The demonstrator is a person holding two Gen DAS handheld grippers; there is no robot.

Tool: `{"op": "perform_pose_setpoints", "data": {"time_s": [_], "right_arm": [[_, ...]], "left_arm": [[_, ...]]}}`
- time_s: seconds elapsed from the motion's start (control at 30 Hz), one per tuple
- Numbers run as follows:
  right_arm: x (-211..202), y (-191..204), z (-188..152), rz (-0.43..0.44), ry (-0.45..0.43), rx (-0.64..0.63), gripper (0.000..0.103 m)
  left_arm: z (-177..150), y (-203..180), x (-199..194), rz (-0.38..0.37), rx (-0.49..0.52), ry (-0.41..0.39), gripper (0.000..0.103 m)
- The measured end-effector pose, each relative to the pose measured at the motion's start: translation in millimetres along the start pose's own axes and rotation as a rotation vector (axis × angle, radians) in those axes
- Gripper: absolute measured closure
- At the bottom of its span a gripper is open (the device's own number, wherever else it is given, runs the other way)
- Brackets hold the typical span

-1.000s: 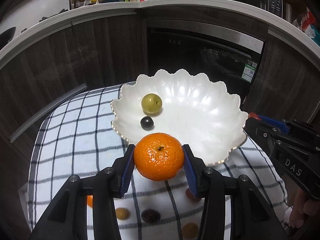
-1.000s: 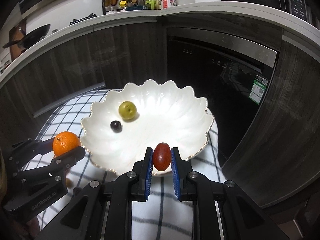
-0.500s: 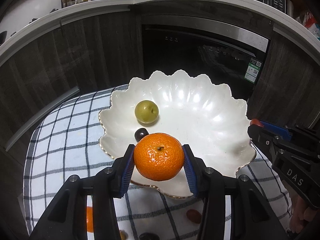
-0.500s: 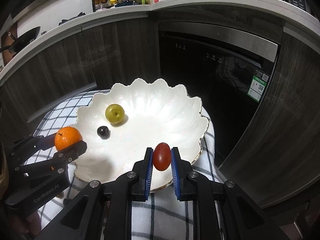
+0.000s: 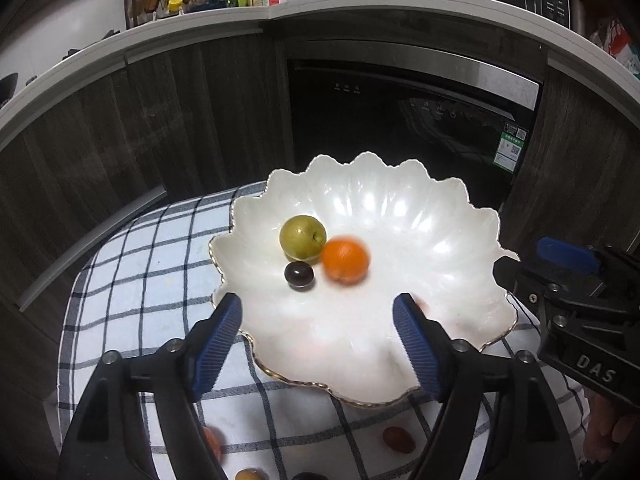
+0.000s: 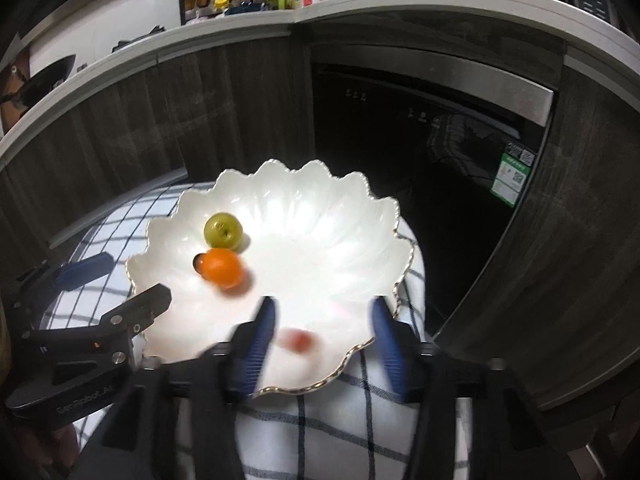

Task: Organize fruits
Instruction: 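Carry the tomato and tangerine over the white bowl and release them, then withdraw both open tools from the bowl back over the cloth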

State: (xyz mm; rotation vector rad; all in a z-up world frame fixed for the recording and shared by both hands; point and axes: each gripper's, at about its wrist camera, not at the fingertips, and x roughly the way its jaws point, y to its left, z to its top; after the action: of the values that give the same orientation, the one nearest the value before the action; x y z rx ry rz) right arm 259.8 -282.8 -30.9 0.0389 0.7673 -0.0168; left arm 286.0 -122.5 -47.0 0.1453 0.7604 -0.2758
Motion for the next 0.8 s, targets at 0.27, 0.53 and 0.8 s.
{"op": "perform_pose_setpoints", "data": {"time_s": [0.27,0.53,0.8], "right_arm": [[-13.5,-0.5,6.2,-0.027,-0.038,0.014,0.026],[-30.5,9.6,7.5,-0.035,-0.061,-0.009,0.026],[-49.7,25.3,5.4,-0.028,-0.084,-0.027,0.026]], "left_arm": [[-0.6,7.8,-12.6,0.027,-0.021,-0.013,0.008],[-5.7,19.0,-30.9,0.044,-0.046,-0.024,0.008],[-11.5,31.6,-55.5,0.067,-0.056,-0.048,0.007]]}}
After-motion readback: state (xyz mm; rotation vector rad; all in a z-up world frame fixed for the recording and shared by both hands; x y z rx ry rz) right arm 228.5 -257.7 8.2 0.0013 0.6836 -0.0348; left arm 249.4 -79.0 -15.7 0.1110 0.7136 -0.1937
